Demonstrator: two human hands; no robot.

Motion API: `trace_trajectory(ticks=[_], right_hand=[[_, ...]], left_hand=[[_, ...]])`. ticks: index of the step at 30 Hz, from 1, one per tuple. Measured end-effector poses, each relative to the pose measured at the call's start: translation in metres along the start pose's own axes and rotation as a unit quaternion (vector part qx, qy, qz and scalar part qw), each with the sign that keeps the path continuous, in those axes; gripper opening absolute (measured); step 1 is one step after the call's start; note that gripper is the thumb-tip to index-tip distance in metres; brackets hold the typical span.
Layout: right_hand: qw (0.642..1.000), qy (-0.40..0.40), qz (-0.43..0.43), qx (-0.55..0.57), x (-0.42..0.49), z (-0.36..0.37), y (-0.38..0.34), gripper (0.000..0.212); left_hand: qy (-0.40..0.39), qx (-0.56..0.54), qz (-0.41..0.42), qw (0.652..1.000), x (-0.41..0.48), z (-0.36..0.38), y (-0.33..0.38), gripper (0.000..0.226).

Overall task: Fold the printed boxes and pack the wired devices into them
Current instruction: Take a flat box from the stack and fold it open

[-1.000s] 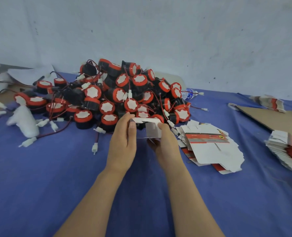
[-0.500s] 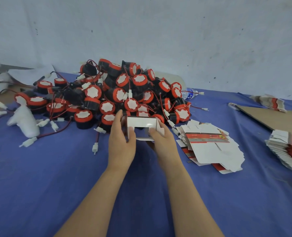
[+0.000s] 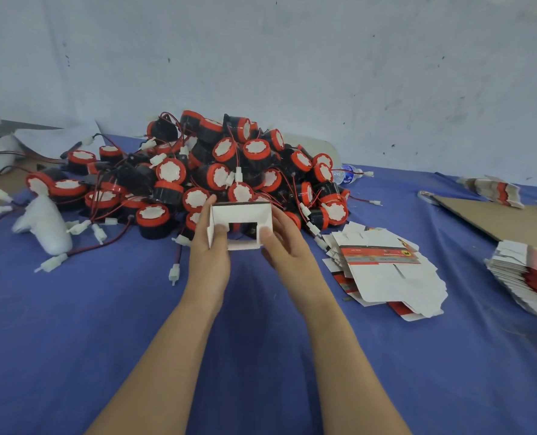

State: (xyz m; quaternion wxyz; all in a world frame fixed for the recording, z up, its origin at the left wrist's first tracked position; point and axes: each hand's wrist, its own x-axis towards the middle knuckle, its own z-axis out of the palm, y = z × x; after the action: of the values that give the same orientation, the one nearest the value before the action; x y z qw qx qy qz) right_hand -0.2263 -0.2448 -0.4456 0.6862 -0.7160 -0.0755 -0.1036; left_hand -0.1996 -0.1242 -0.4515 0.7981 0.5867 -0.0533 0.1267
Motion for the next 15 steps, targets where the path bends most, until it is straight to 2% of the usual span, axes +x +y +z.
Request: trace_trajectory(ticks=[2,4,6,7,10,13,15], right_hand=[[0.998,0.047,0.010,-0.040,0.000,0.002,0.006,0.040],[0.992,0.113,0.035,-0.051,0.000,0.002,0.008,0.031],[0.986,0.152,0.056,-0.035,0.001,-0.003,0.009,0.030],[0.984,0.161,0.059,-0.039,0.001,-0.006,0.009,0.031],[0.983,0.164,0.055,-0.064,0.000,-0.010,0.007,0.039],[0.987,0.145,0.049,-0.049,0.000,-0.014,0.008,0.042],[0.993,0.106,0.045,-0.042,-0.001,-0.016,0.008,0.044]], left_hand=[[-0.028,0.061,0.038,0.997,-0.006,0.000,0.001,0.046],[-0.093,0.123,0.086,0.984,-0.013,0.002,0.000,0.046],[-0.161,0.170,0.092,0.968,-0.014,0.011,-0.001,0.047],[-0.177,0.180,0.070,0.965,-0.010,0.016,0.002,0.046],[-0.205,0.117,0.001,0.972,0.000,0.011,0.007,0.046],[-0.226,0.138,0.028,0.964,-0.010,0.002,0.008,0.045],[-0.194,0.174,0.048,0.964,-0.012,-0.003,0.000,0.044]])
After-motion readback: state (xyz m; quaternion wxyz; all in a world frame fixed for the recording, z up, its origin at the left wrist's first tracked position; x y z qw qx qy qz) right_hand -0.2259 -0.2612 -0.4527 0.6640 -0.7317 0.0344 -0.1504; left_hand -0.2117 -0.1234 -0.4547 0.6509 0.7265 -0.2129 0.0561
